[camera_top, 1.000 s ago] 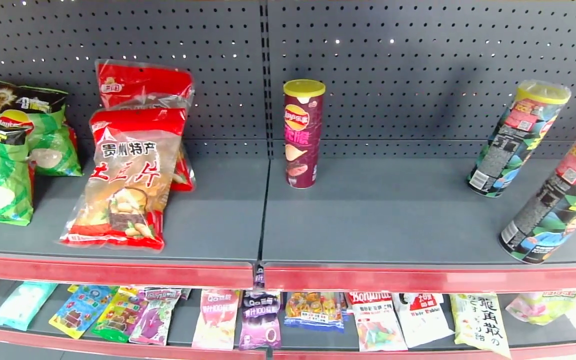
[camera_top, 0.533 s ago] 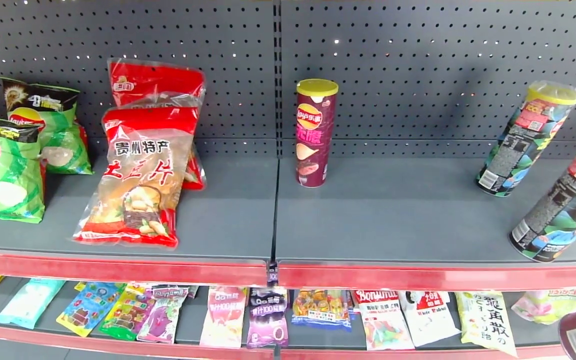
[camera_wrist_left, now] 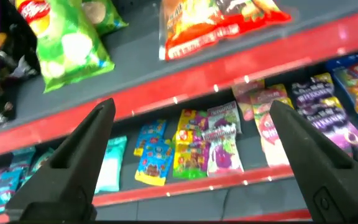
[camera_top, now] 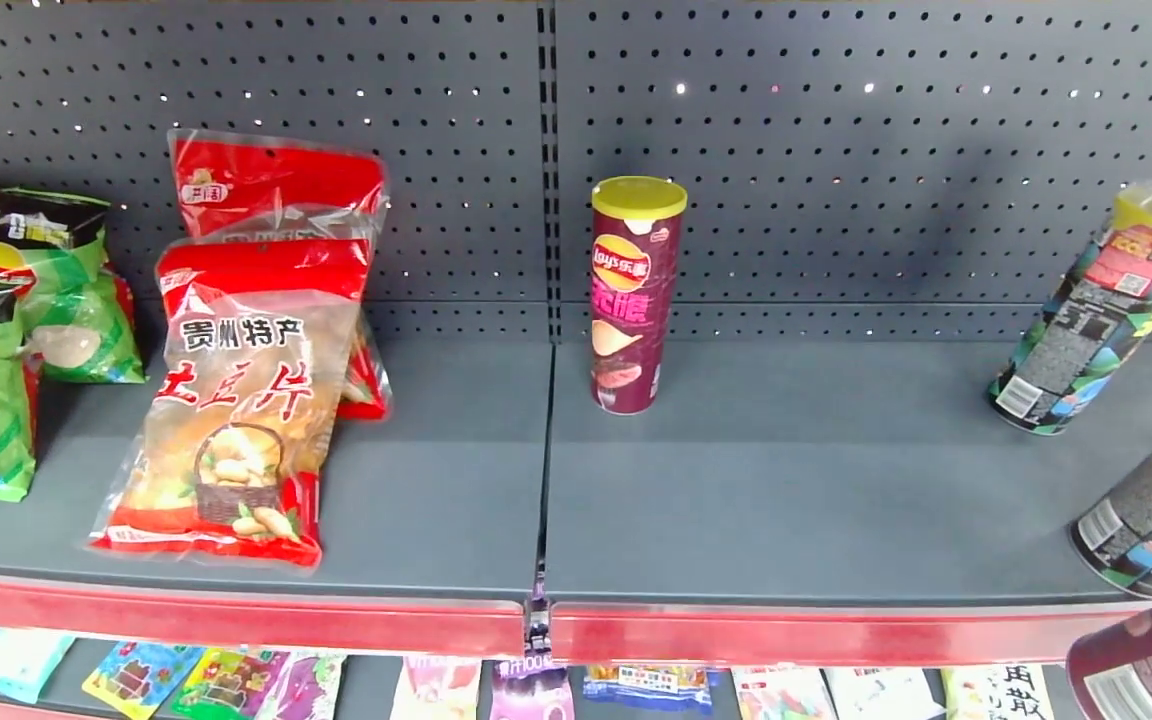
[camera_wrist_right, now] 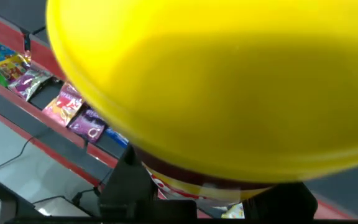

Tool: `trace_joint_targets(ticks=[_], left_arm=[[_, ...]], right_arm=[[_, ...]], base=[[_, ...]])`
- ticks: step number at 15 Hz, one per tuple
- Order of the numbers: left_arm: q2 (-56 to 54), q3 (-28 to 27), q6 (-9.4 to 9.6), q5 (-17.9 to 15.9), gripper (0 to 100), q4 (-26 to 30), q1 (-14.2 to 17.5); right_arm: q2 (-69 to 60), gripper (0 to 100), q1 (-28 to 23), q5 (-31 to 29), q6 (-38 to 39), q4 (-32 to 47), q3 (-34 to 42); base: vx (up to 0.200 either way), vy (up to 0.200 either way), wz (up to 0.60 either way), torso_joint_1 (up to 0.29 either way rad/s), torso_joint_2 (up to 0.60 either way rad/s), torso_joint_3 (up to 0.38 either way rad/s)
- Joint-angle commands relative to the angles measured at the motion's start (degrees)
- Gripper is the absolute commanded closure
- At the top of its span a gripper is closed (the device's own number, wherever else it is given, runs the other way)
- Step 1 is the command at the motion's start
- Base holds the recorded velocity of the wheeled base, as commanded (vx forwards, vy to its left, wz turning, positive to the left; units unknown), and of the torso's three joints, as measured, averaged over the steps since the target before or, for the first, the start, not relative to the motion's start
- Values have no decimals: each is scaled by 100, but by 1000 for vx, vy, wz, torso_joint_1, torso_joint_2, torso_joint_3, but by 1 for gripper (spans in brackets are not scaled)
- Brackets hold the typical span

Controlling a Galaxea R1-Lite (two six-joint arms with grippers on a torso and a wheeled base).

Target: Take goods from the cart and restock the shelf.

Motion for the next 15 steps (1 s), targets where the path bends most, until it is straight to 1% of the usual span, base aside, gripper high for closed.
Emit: trace_joint_targets(ticks=[1, 3, 4, 5, 6, 8, 9, 10, 11, 12, 14, 15], left_arm=[[6, -7, 1, -14, 0, -1, 5], [6, -7, 1, -32, 0, -1, 5], [15, -15, 1, -146, 0, -1, -4], [24, -33, 1, -216, 0, -1, -13], [156, -86, 1, -559, 0, -1, -31], [789, -402, -52, -910, 0, -19, -31], [1246, -639, -87, -1174, 0, -27, -31], [1791, -912, -263, -1455, 0, -133, -31], [2292, -1070, -403, -1675, 0, -344, -31], [2792, -1193, -438, -1886, 0, -695, -31], [3882, -1439, -438, -2378, 0, -1636, -31], [4164, -1553, -438, -2545, 0, -1856, -39]], right_arm=[[73, 100, 53, 60, -3, 3, -21], [108, 100, 132, 113, -3, 12, -39], [214, 100, 326, 113, -12, 12, -101], [275, 100, 405, 113, -12, 12, -136], [548, 100, 660, 95, -29, 3, -285], [1013, 100, 853, 95, -56, -58, -505], [1180, 100, 914, 86, -56, -155, -531], [1330, 100, 941, 60, -100, -287, -522], [1426, 100, 941, 51, -144, -322, -522], [1470, 100, 941, 51, -179, -322, -496], [1470, 100, 950, 51, -240, -313, -417], [1479, 100, 941, 51, -258, -313, -408]], base=[[0, 0, 0, 0, 0, 0], [0, 0, 0, 0, 0, 0], [0, 0, 0, 0, 0, 0], [0, 0, 0, 0, 0, 0], [0, 0, 0, 0, 0, 0], [0, 0, 0, 0, 0, 0], [0, 0, 0, 0, 0, 0], [0, 0, 0, 0, 0, 0], [0, 0, 0, 0, 0, 0], [0, 0, 0, 0, 0, 0], [0, 0, 0, 0, 0, 0], [0, 0, 0, 0, 0, 0]])
